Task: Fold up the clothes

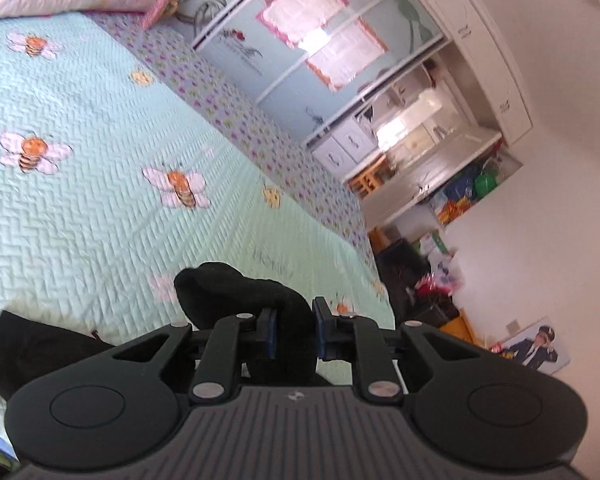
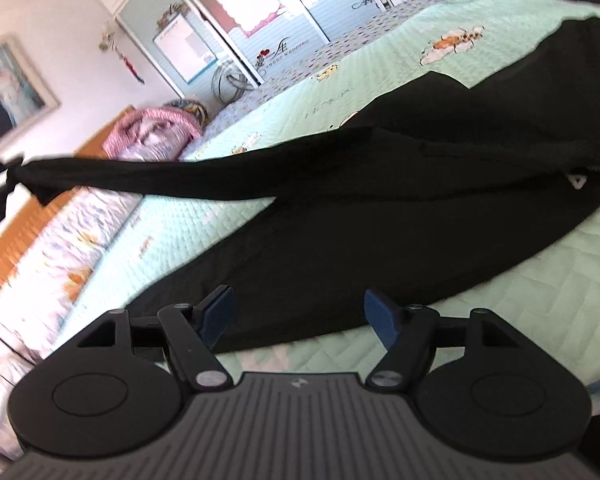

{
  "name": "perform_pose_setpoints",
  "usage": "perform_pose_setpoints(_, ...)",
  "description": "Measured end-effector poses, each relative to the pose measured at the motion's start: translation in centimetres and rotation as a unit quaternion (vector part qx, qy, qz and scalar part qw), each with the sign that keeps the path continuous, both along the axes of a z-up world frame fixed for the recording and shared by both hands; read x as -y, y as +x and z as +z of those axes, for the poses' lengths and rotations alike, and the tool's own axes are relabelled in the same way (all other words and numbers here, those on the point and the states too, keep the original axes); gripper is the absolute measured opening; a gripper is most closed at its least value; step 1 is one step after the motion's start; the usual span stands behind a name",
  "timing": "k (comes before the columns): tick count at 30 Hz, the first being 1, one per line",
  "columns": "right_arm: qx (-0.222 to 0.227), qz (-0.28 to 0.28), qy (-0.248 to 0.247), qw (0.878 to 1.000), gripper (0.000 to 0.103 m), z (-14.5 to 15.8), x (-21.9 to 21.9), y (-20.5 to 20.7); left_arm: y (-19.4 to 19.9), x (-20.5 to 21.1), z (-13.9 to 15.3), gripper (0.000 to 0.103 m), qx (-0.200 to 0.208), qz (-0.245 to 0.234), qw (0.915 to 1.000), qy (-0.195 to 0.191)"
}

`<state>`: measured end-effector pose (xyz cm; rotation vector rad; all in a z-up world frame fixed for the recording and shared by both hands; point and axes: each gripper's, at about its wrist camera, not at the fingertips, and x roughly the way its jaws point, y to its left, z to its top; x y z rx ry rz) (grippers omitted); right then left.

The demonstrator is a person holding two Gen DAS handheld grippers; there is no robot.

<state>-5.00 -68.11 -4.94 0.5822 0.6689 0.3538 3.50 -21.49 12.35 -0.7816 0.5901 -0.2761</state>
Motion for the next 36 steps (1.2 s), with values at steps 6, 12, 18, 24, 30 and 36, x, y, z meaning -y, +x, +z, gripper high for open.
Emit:
perform_pose_setpoints(6,0.002,-0.01,0.064,0.998,0.074,-0.1,1.2,1.6,-0.7,-1.3,-0.5,0.018,-0.026,0.014,0.9996,0.005)
perform_pose_setpoints(12,-0.037,-0.055,0.158,0.985,0.082,-1.8,3.7,1.9,-2.5,-4.0,-1.5,0.018,-0.037,0.054,0.9978,0.0)
perform_pose_setpoints(18,-0.066,-0.089,0.222,0.969,0.082,-3.9,5.1,1.5,-3.6,-6.5,-2.1,0.017,-0.051,0.086,0.9949,0.015)
perform_pose_setpoints(24,-0.077,-0.12,0.302,0.942,0.083,-5.3,6.4,1.3,-3.0,-5.2,-9.4,0.021,-0.152,0.043,0.9873,-0.015)
perform_pose_setpoints(30,-0.083,-0.086,0.273,0.955,0.084,-4.6,5.4,1.4,-3.4,-2.6,-17.3,0.038,-0.233,0.037,0.9677,-0.089)
perform_pose_setpoints(36,-0.096,-0.092,0.28,0.951,0.084,-4.8,4.9,1.5,-2.9,-3.0,-19.2,0.049,-0.244,0.086,0.9605,-0.103)
